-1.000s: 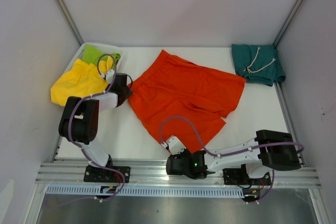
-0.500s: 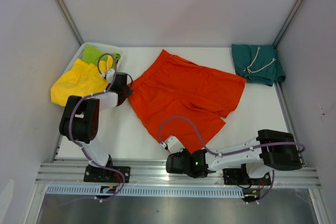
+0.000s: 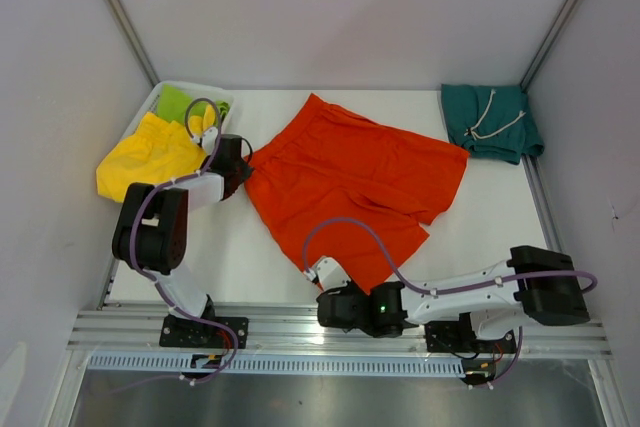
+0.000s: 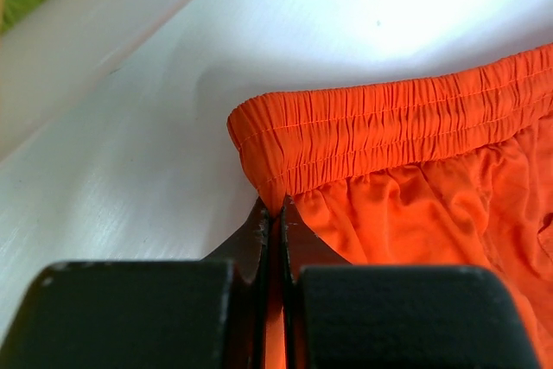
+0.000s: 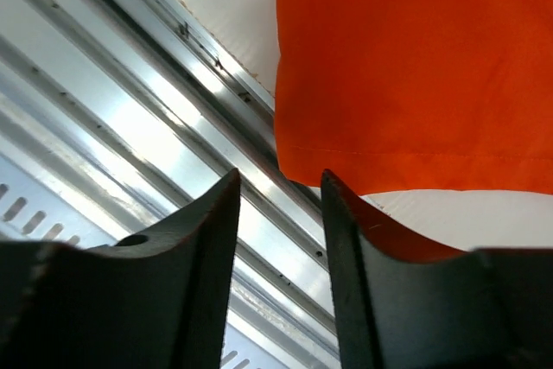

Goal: Fold and stack the shorts
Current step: Fold the shorts

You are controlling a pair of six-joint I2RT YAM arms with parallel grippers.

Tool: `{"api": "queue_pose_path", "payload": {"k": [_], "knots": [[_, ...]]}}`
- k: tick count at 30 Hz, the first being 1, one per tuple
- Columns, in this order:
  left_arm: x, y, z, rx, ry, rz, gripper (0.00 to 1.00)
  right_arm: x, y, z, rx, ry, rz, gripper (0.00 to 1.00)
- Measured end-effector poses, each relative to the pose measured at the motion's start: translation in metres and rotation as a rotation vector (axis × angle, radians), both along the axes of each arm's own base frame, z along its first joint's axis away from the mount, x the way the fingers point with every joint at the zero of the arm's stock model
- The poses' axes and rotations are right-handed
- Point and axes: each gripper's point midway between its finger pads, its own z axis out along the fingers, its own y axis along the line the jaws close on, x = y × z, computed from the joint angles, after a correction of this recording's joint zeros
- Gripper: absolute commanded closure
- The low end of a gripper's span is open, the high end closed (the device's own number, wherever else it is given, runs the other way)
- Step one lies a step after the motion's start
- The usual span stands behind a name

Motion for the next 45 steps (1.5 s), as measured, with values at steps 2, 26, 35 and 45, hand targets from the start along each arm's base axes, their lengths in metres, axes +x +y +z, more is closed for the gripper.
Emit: {"api": "queue_pose_path", "payload": {"k": [2,26,35,45], "knots": [[0.002,0.0,0.003,0.0,-0.006,-0.001,1.0,0.0,-0.003,-0.01,-0.038,-0.001,0.001,0.49],[0.003,-0.001,0.008,0.007,-0.008,-0.013,1.0,-0.003,0.011,-0.036,-0.112,0.004,0.016,0.53],[0.004,-0.001,0.009,0.007,-0.011,-0.013,1.0,0.0,0.013,-0.037,-0.097,0.034,0.003,0.5],[0.005,-0.001,0.01,0.006,-0.015,-0.014,1.0,0.003,0.012,-0.036,-0.057,0.096,-0.011,0.47]]}}
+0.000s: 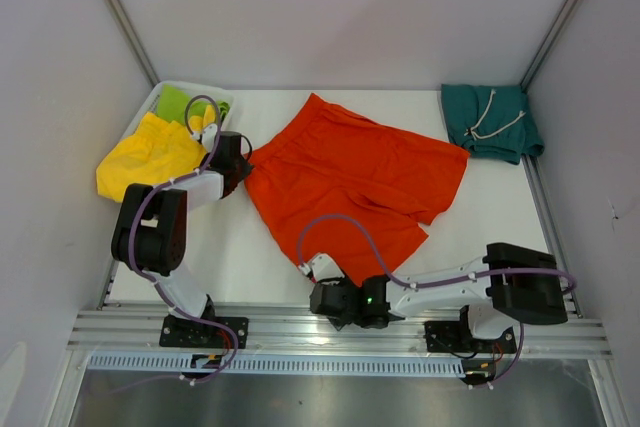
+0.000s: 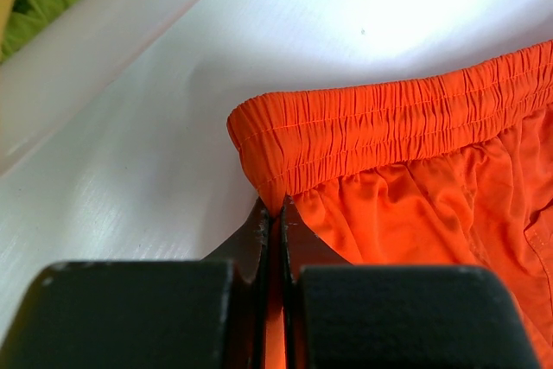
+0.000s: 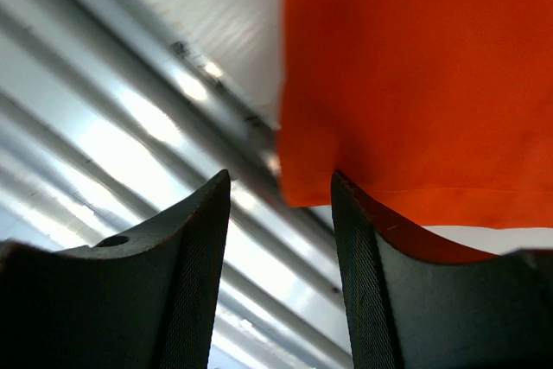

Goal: Fold and stack the shorts
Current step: Fold the shorts

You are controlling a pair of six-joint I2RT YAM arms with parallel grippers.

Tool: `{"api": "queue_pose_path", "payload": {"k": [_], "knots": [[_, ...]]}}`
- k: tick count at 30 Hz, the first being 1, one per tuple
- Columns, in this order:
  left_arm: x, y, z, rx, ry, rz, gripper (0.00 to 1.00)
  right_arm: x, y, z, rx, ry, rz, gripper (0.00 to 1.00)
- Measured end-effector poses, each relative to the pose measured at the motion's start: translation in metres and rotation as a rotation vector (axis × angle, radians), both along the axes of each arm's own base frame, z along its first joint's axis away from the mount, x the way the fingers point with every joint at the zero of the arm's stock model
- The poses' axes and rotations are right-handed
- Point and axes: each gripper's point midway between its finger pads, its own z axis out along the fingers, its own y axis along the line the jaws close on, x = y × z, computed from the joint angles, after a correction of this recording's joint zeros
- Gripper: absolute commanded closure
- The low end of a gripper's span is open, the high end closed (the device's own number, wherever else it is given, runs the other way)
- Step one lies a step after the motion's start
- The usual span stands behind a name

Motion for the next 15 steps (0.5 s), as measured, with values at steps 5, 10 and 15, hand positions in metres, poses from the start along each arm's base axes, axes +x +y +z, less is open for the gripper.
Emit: {"api": "queue_pose_path", "payload": {"k": [5,10,15], "knots": [[0.0,0.0,0.0,-0.001,-0.001,0.0,1.0,0.028,-0.015,0.01,0.019,-0.041,-0.073,0.43],[0.0,0.0,0.0,0.0,0.0,0.0,1.0,0.033,-0.016,0.02,0.04,-0.066,-0.082,0.42],[0.0,0.0,0.0,-0.001,0.0,-0.001,1.0,0.034,-0.018,0.016,0.021,-0.072,-0.079,0.42]]}}
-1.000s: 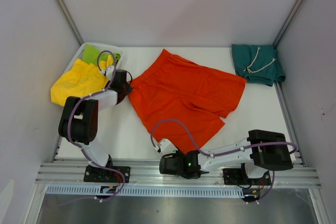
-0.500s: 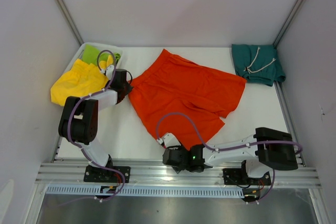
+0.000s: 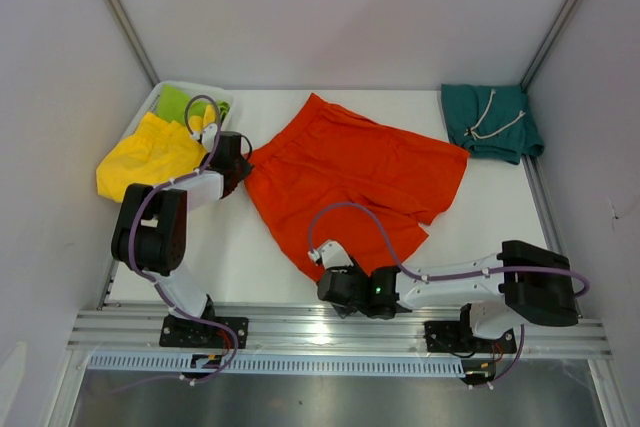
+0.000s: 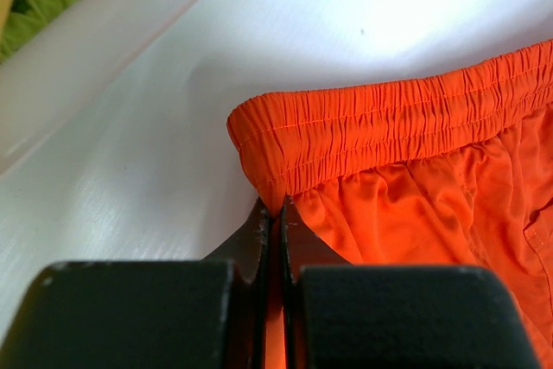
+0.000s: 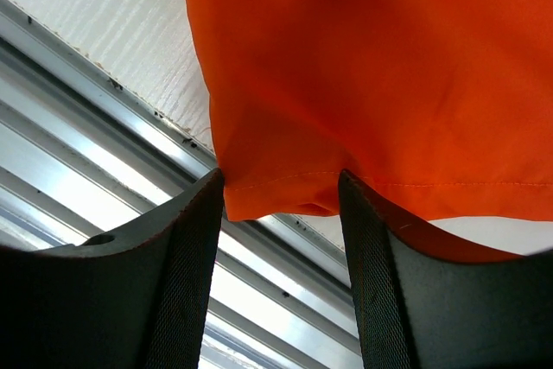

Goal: Fold and stack the shorts
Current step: Fold the shorts

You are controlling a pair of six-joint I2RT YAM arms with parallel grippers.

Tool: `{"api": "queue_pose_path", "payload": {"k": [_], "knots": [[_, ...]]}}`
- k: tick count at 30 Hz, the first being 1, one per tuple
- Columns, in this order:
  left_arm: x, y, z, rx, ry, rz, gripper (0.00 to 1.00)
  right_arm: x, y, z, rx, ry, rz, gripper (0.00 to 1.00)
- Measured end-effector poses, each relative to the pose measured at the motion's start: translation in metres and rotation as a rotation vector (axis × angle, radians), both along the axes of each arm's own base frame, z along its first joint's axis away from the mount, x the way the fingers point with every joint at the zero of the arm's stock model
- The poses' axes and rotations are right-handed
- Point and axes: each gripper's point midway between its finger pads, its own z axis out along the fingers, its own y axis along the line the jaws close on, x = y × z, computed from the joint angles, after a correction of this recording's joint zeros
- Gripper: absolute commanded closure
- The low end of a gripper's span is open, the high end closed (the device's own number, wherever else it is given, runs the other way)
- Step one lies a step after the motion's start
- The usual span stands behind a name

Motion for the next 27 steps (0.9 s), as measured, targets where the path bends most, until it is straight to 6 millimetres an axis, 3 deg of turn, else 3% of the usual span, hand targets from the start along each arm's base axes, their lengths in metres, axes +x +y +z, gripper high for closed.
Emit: {"api": "queue_pose_path", "payload": {"k": [8,14,21,27], "knots": [[0.0,0.0,0.0,0.0,0.0,0.0,1.0,-0.008,0.002,-0.005,-0.016,0.0,0.037,0.44],[0.0,0.0,0.0,0.0,0.0,0.0,1.0,-0.012,0.001,-0.021,-0.067,-0.001,0.055,0.48],[0.001,0.0,0.002,-0.001,-0.004,0.0,1.0,-0.01,0.01,-0.019,-0.052,-0.028,0.063,0.85],[0.003,-0.001,0.004,-0.002,-0.007,-0.002,1.0,-0.016,0.014,-0.017,-0.043,-0.036,0.078,1.0]]}}
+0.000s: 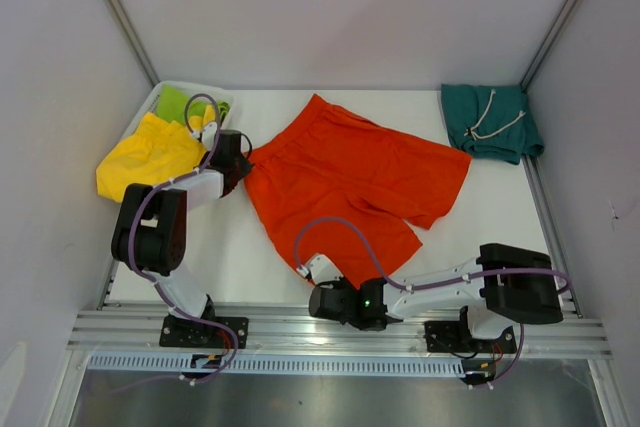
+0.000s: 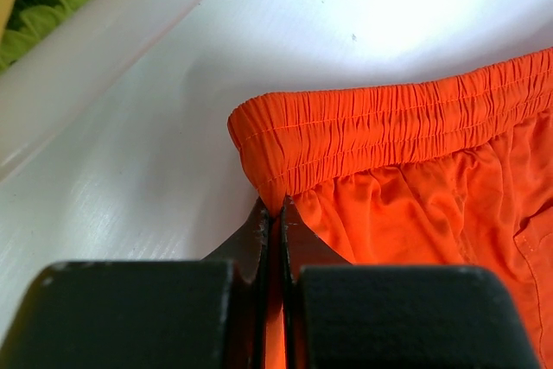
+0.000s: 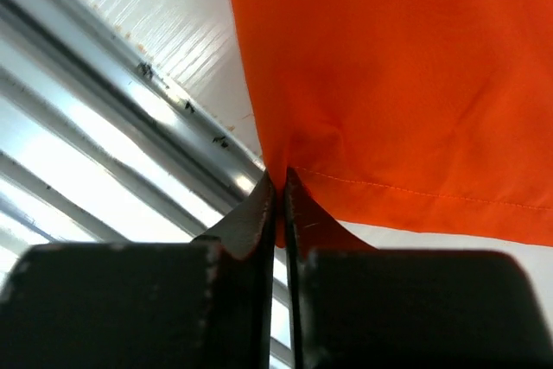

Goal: Fold and stack the shorts
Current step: Fold the shorts

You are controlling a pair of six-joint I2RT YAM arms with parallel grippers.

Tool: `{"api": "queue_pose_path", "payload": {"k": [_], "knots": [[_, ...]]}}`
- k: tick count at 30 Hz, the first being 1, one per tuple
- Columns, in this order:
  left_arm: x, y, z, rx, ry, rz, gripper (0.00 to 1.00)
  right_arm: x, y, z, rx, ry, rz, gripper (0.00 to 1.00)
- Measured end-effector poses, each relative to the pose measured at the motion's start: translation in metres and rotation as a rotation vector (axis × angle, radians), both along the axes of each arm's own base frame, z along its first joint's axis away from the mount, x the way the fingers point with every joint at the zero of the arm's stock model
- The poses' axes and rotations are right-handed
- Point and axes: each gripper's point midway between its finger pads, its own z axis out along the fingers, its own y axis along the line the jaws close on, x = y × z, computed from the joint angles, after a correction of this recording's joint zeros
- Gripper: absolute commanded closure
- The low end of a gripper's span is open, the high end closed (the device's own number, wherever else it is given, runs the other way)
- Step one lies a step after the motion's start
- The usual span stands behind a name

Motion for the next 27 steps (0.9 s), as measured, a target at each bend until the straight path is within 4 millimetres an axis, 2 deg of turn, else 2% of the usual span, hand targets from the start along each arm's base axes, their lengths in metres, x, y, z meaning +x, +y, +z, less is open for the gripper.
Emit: {"api": "queue_pose_path", "payload": {"k": [6,12,17,22,27], "knots": [[0.002,-0.002,0.003,-0.004,0.002,-0.014,1.0,-0.025,0.003,0.009,-0.006,0.003,0.091,1.0],[-0.005,-0.003,-0.001,0.0,0.037,-0.029,1.0,-0.062,0.031,0.045,0.116,0.035,0.216,1.0],[-0.011,-0.002,0.009,0.012,0.042,-0.039,1.0,-0.074,0.047,0.063,0.171,0.055,0.248,1.0],[-0.016,0.0,0.037,0.032,0.028,-0.054,1.0,-0.081,0.048,0.065,0.184,0.077,0.266,1.0],[-0.022,0.005,0.082,0.062,-0.004,-0.071,1.0,-0.087,0.054,0.075,0.22,0.086,0.283,1.0]]}}
